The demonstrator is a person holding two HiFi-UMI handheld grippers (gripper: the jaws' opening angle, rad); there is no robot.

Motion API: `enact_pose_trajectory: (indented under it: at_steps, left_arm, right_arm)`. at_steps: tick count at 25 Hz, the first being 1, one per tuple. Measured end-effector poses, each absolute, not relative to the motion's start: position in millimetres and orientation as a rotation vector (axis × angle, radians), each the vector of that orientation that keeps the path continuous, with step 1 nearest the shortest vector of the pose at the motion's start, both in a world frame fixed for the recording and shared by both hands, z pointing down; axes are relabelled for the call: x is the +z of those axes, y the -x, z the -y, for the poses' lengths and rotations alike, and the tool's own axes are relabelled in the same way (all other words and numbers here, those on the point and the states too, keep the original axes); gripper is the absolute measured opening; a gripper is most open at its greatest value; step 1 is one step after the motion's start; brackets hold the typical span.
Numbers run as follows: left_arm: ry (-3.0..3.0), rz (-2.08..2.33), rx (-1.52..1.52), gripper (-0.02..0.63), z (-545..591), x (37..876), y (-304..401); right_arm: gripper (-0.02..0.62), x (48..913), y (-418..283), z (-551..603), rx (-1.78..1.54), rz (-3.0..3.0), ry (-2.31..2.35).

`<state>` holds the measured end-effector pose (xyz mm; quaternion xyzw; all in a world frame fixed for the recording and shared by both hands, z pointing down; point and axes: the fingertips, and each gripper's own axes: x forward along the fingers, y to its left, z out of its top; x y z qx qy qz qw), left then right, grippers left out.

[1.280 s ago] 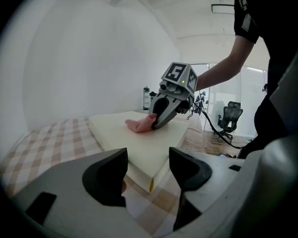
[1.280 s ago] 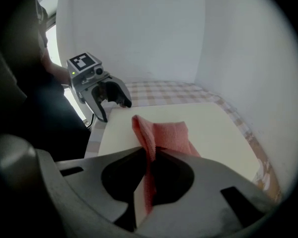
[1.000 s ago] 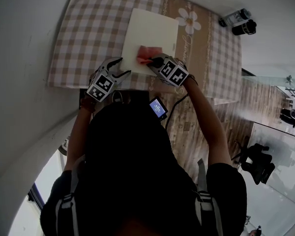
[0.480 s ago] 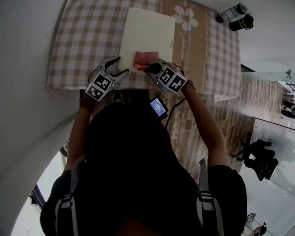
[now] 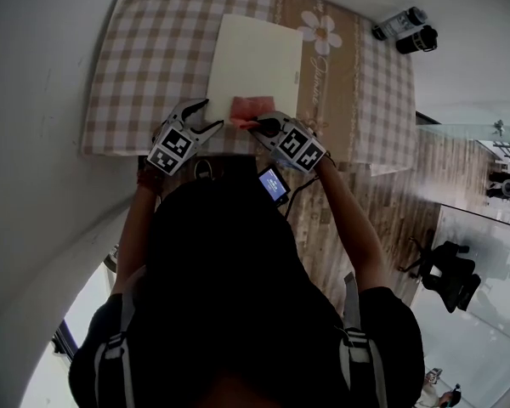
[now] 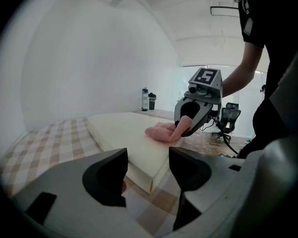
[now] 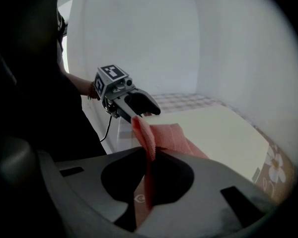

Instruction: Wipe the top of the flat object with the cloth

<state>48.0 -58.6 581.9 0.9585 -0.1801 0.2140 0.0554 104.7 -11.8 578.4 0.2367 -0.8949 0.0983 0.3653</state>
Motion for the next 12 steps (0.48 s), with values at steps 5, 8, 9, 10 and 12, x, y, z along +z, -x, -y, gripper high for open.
enact_pose_trajectory:
  at_steps: [5,8,9,10,12]
  left_arm:
    - [-2.914,0.540,0.662,0.275,57.1,581.4,-48.2]
    - [-2.913,0.540,0.659,0.275,57.7,580.7,-48.8]
    - [-2.912,0.541,0.659,0.275,57.8,580.5,-49.0]
    - [-2.912,0.542,0.659,0.275,57.5,580.5,-49.0]
    - [-2.910,0.541,0.661,0.275,56.9,580.6,-49.3]
  right_arm:
    - [0.020,573.9,-102.2,-1.9,0.202,2.359,-0.503]
    - [0.021,550.3,-104.0,5.4,0.176,2.450,-0.480]
    - [0.021,539.4,-105.8,11.2,0.177,2.482,-0.485]
    - [0.021,528.7,-108.8,18.7,0.174,2.507,-0.495]
    - [0.021,509.6,-119.7,39.9,0.140,2.529,-0.536]
